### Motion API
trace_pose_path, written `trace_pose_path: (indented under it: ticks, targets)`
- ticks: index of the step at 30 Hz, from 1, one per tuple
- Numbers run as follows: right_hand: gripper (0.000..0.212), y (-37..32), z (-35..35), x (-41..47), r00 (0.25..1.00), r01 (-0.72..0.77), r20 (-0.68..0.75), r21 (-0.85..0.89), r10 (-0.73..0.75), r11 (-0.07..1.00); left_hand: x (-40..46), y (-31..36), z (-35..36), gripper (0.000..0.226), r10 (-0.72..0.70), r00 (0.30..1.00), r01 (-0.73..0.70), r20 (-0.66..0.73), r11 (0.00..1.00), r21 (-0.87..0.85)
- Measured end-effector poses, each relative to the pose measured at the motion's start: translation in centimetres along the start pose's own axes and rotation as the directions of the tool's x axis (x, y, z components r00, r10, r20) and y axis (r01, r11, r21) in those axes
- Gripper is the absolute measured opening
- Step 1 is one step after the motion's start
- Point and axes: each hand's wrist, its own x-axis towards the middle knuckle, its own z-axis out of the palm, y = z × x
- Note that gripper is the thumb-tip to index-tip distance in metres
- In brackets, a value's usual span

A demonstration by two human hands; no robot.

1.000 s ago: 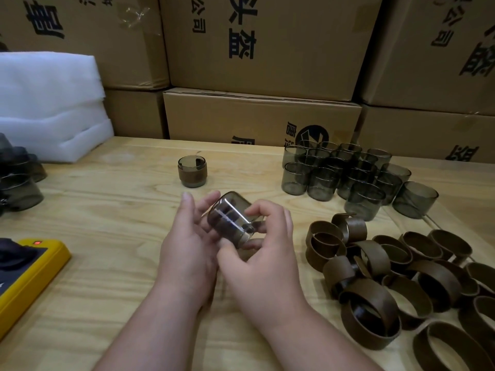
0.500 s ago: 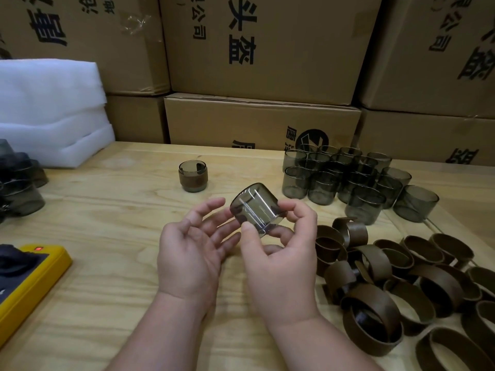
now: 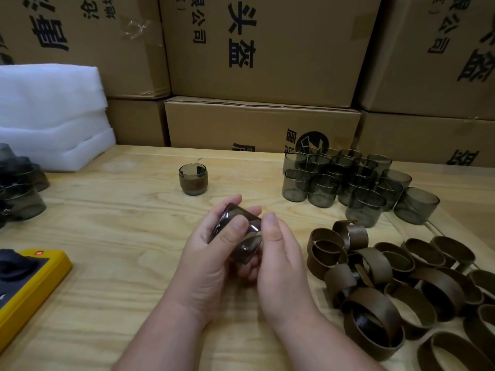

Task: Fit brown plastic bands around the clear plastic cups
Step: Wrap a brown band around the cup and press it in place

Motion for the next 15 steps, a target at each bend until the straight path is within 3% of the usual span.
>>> trace_pose_path:
  ticks: [4,7,10,15]
  targets:
    - [0.05,-0.31,0.2,-0.12,0.995,0.007,0.104,-0.064,-0.001,0.998,0.33,0.22,-0.2,0.065,0.039,0.996,-0.047,-0.082,0.994,-0.095]
    - [0.036,-0.47,0.19,-0.09,0.988,0.01,0.153,-0.001,-0.01,1.0,0.51,0.18,-0.27,0.051,0.041,0.993,-0.057,-0.113,0.988,-0.141]
    - [0.043,-0.16,0.54,-0.29,0.99,0.071,0.121,-0.02,-0.068,0.997,0.68,0.1,-0.39,0.042,0.017,0.99,-0.045,-0.143,0.98,-0.191]
    - [0.057,0.47,1.04,-0.68,0.951,0.308,0.139,-0.358,-0.276,0.882,0.77,0.53,-0.55,0.055,-0.001,0.978,-0.048,-0.207,0.972,-0.228]
